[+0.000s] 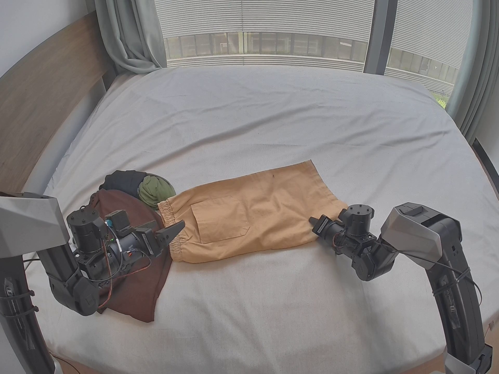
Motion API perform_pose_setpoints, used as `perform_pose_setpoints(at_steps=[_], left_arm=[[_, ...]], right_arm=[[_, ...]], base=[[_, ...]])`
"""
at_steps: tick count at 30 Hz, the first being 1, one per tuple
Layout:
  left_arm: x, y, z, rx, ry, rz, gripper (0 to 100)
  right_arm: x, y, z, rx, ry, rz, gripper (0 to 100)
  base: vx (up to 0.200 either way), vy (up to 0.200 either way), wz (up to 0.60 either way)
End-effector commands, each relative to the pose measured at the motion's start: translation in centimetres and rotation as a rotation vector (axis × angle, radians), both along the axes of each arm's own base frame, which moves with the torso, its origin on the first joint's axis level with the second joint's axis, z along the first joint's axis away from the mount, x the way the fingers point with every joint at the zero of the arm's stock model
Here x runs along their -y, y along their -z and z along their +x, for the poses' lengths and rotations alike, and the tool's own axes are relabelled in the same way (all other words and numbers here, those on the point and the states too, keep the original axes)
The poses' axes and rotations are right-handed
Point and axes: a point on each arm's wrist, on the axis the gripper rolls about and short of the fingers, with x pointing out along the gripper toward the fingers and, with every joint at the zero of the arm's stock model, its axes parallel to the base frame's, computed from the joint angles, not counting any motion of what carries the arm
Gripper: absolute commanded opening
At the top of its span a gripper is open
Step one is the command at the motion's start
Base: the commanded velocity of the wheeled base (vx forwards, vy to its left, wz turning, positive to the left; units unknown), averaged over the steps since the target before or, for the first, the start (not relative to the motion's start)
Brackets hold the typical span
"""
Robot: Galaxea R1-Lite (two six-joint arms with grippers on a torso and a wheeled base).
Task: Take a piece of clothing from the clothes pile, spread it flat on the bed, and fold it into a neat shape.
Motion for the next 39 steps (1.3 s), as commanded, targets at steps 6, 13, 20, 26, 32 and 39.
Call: perform_pose_setpoints(at_steps=[6,13,20,26,32,39], left_arm=[[0.0,0.2,0.1,-0.031,-0.012,-0.028,100],[-0.2,0.4,0.1,-0.054,-0.020,-0.025,100],[-0.2,0.7,0.1,-0.065,-0.022,-0.024,100],[-0.3,1.1,0.2,-0.075,-0.024,-0.022,100],[-0.4,1.3,0.6,-0.078,-0.029,-0.026,100],[0.3,0.9,0.8,-0.150,-0.039,-0.166,100]], right_arm=[[-0.3,-3.1,-2.1,0.025,-0.021,0.002,0],[0.5,-3.6,-4.0,0.002,-0.024,-0.037,0],[1.5,-3.9,-6.6,-0.049,-0.032,-0.093,0],[2.5,-4.5,-8.9,-0.089,-0.024,-0.143,0],[4.0,-4.5,-11.9,-0.143,-0.016,-0.204,0],[5.9,-3.5,-14.4,-0.202,0.001,-0.244,0]], base=[[0.000,0.000,0.00],[0.000,0.000,0.00],[0.000,0.000,0.00],[0.000,0.000,0.00],[0.000,0.000,0.00],[0.000,0.000,0.00]])
